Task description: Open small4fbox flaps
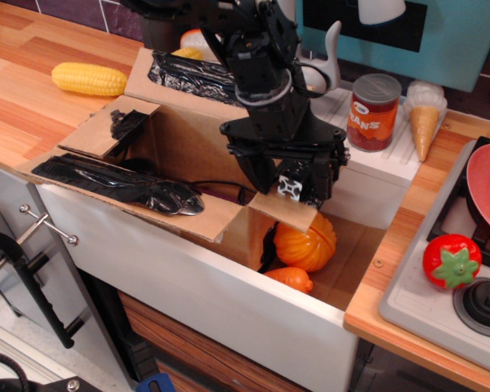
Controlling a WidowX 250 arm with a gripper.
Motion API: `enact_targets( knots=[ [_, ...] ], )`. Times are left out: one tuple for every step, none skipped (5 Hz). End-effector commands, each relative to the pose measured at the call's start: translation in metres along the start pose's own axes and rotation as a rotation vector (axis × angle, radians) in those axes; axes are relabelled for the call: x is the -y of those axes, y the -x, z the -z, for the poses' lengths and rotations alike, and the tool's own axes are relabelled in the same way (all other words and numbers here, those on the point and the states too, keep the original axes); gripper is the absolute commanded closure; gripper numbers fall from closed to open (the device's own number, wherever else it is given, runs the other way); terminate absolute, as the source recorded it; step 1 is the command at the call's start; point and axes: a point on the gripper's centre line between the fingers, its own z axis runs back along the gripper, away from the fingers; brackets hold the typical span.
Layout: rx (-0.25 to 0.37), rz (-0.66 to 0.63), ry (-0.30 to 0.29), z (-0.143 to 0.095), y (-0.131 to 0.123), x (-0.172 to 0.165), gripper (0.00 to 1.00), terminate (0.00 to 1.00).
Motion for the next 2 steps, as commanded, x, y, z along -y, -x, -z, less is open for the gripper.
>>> enact_targets(
  knots=[
    [0.017,-0.037,0.022,0.0191,0.0096,0.0157,0.0,0.0],
    [0.02,-0.018,0.016,0.0198,0.0093,0.0135,0.0,1.0]
  ],
)
